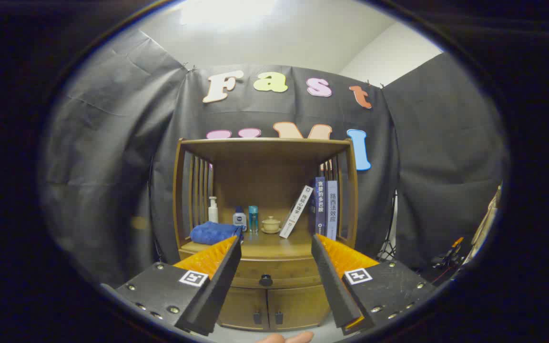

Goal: Pull open the drawer, take out the items inside it, and place them on the countertop above the cabinet.

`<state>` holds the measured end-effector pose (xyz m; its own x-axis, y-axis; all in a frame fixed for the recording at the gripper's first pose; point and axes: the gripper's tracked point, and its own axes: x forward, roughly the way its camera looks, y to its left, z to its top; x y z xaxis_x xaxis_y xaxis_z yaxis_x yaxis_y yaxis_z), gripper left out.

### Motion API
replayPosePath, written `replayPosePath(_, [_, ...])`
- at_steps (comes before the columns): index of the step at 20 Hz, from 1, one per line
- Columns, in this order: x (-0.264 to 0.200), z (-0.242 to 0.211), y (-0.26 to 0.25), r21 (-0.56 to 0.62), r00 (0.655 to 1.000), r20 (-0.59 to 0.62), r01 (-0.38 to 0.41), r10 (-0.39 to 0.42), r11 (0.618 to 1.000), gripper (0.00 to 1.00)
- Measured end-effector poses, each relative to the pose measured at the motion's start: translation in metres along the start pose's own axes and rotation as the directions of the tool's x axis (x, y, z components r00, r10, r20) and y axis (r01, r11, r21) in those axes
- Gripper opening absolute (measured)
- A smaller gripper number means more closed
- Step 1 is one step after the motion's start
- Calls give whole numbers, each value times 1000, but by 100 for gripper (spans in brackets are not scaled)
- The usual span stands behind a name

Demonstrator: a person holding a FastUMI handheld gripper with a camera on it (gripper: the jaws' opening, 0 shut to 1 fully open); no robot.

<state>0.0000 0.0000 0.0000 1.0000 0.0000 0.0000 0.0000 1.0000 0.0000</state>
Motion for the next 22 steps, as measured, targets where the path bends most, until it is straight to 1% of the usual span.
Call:
replayPosePath(4, [2, -1, 2, 7, 1000, -7, -4, 4, 1000, 89])
replayPosePath(16, [3, -4, -17, 19, 999, -9, 48, -48, 999, 89])
replayPosePath(18, [5, -5, -17, 6, 998, -7, 54, -54, 998, 89])
replayPosePath(22, [22, -17, -15, -72, 996, -9, 85, -86, 994, 89])
